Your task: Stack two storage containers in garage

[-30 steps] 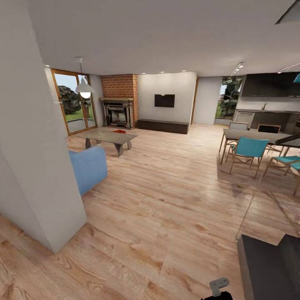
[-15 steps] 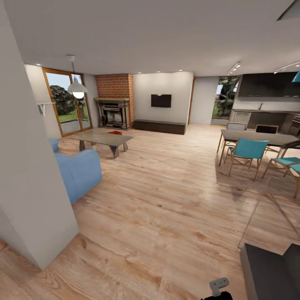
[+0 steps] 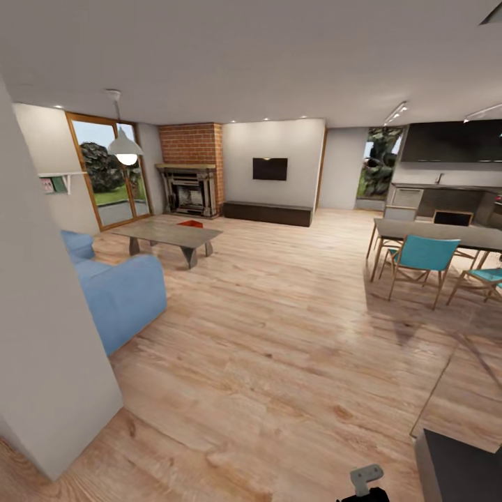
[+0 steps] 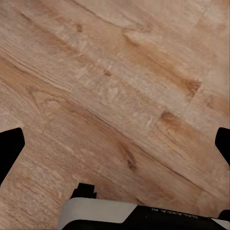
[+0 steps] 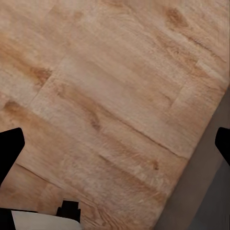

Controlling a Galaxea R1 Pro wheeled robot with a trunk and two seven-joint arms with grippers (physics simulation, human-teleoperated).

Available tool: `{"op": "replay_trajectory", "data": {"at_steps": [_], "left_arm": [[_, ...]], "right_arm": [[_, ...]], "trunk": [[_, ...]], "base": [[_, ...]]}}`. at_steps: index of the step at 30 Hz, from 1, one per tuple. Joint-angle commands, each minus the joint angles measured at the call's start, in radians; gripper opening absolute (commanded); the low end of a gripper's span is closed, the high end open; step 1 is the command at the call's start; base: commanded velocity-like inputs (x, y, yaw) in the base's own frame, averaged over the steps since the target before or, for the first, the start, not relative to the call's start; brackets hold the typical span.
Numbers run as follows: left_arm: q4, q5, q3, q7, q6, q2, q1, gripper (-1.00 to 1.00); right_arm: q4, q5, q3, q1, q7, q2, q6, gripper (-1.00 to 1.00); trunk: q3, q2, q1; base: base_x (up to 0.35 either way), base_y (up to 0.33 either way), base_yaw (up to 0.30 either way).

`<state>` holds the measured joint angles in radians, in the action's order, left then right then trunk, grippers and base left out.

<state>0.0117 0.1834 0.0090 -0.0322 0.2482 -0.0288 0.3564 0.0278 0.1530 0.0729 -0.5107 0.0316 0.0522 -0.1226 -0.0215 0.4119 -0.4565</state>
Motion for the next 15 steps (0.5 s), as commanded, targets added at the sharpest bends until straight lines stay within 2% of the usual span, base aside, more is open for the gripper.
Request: {"op": "replay_trajectory", "data": {"at_steps": [1,15], "left_arm": [[-0.001,0.004,0.0,-0.002,0.003,0.0,0.001,1.0],[-0.001,0.004,0.0,-0.002,0.003,0.0,0.001,1.0]], "right_arm": [[0.003,0.005,0.007,-0.002,0.003,0.0,-0.004,1.0],[0.003,0.004,0.007,-0.002,0.003,0.0,-0.003,1.0]], "trunk": [[-0.002,0.002,-0.001],[-0.002,0.002,-0.001]], "base": [[0.325,0.0,0.0],[0.325,0.0,0.0]]}}
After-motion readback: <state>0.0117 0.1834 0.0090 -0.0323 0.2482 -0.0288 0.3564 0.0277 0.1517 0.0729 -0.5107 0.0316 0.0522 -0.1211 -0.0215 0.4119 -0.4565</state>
